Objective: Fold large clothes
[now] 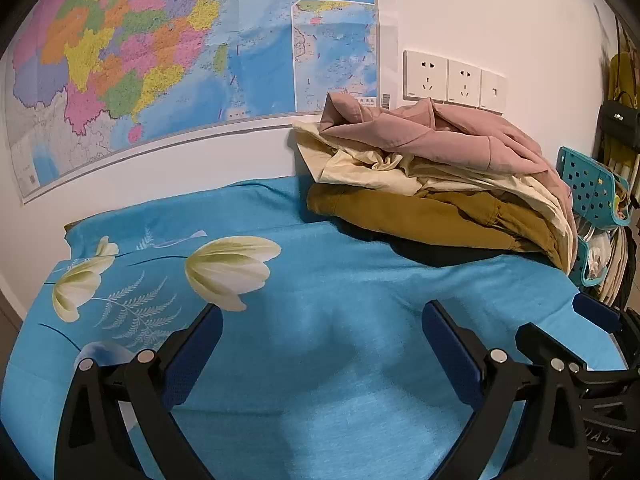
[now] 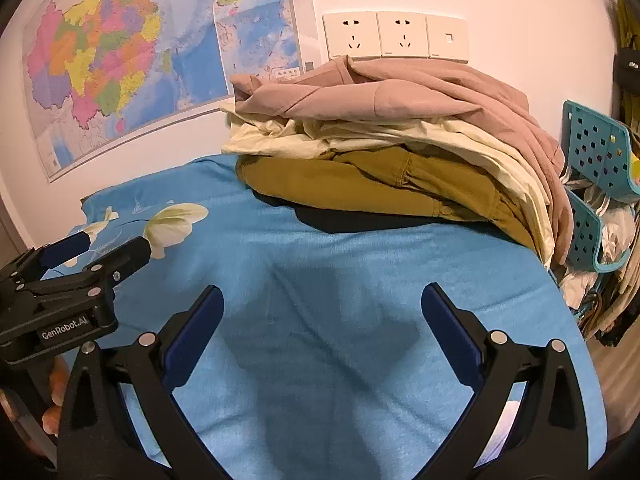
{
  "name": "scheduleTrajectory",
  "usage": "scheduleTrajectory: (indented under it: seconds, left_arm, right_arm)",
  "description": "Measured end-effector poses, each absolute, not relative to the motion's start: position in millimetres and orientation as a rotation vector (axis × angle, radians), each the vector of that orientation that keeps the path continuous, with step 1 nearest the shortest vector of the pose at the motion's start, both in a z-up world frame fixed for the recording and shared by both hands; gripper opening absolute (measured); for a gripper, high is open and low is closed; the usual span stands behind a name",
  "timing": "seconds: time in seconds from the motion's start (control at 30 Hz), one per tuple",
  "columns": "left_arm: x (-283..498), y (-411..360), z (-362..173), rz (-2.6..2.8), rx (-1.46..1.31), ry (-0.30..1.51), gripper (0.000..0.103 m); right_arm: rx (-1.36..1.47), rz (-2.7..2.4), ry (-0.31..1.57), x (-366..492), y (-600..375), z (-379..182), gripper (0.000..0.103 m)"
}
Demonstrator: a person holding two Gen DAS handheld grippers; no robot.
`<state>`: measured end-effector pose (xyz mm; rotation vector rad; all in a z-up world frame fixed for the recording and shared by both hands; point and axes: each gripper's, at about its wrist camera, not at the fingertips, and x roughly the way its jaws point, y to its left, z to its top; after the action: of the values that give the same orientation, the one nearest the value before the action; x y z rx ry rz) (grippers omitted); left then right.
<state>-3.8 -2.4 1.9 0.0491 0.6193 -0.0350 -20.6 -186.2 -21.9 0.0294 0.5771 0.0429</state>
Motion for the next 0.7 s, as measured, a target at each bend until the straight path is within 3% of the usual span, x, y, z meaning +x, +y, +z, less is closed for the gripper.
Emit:
scheduleTrajectory:
  seconds: [0.7]
  left_arm:
    - [7,-3,4,-0.067,0.018,0.632,0.096]
  right_arm:
    - [0.000,0.012,0.550,-16,-185,-17,0.097]
